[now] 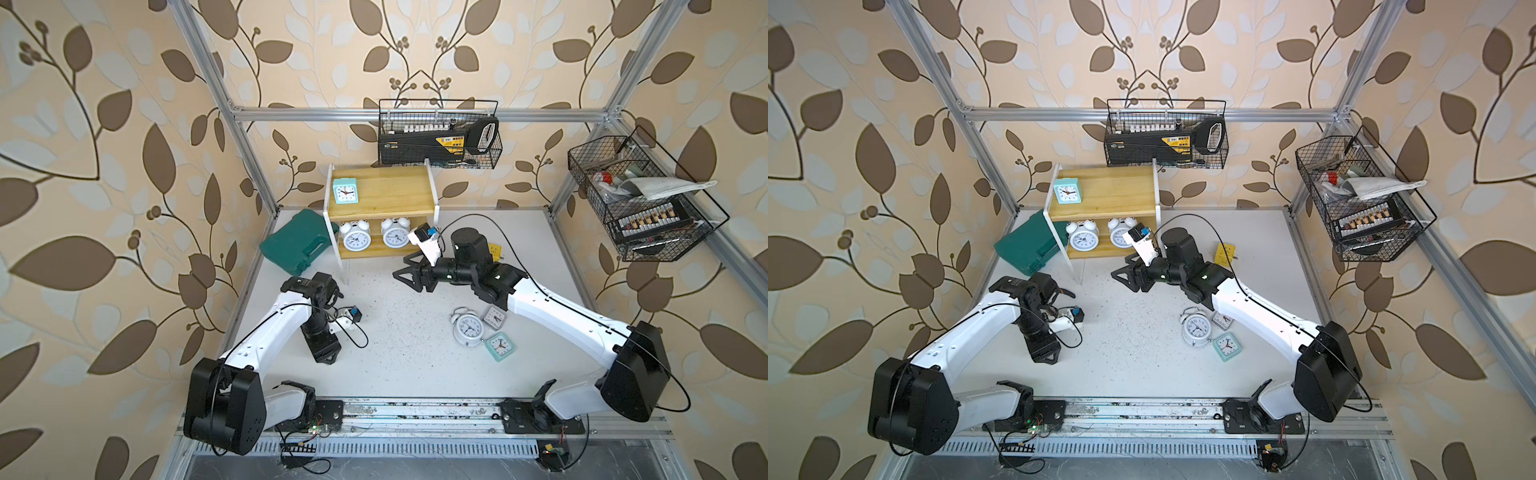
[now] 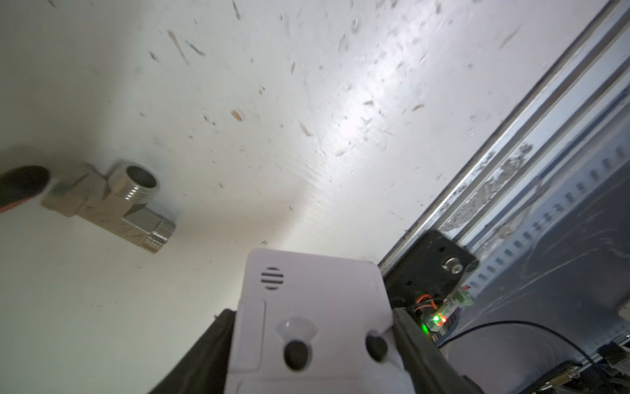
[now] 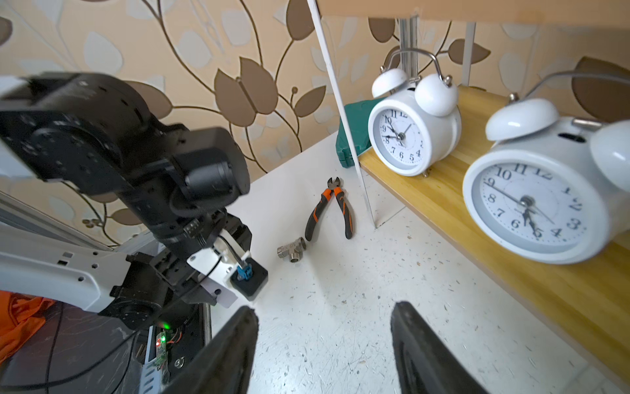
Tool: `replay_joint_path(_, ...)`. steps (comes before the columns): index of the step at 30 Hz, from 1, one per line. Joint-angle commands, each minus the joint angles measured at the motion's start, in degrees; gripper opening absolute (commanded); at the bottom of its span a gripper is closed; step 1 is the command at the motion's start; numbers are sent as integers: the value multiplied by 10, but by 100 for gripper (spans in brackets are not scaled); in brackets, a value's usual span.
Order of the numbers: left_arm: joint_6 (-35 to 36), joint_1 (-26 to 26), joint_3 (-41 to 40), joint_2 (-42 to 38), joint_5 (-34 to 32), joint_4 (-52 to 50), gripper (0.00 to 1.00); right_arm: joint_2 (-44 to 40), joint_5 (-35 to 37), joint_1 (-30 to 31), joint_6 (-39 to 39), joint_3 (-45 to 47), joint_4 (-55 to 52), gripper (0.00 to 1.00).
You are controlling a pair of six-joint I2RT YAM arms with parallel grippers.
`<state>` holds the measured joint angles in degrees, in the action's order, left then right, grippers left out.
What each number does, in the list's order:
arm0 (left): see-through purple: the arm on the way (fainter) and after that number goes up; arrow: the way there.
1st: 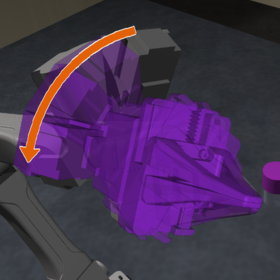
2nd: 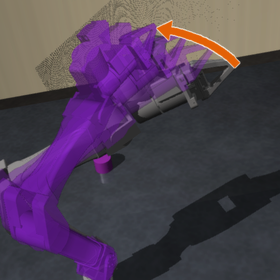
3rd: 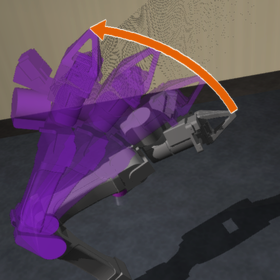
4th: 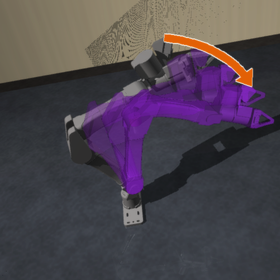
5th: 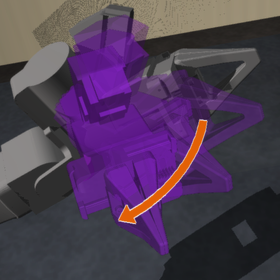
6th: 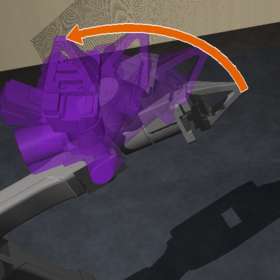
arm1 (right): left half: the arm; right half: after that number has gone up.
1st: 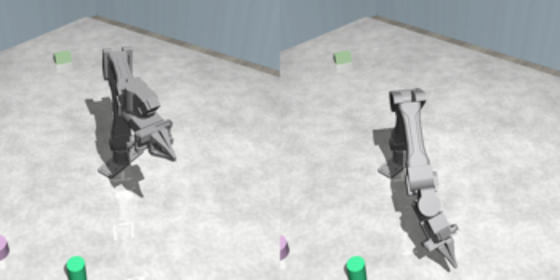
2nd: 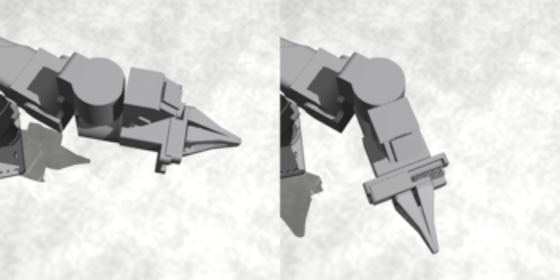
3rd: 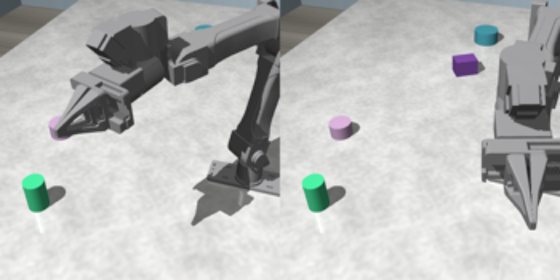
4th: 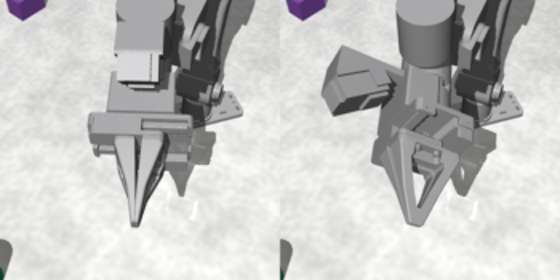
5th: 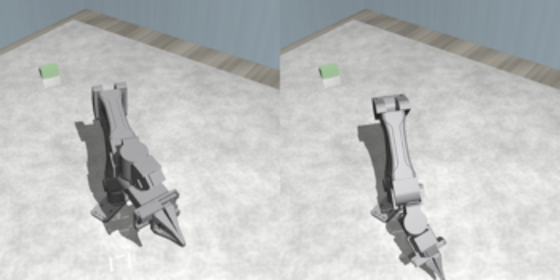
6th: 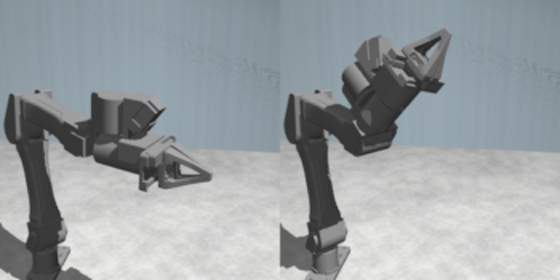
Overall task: Place the alarm clocks on the shelf by style
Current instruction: Pick up the alarm from the center of the board.
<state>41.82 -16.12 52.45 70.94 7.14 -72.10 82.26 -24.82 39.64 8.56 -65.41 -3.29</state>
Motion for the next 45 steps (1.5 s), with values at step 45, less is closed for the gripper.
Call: replay_joint_path(45, -207, 24, 299, 190, 530, -140, 58, -34, 136, 157, -248, 249, 411, 54)
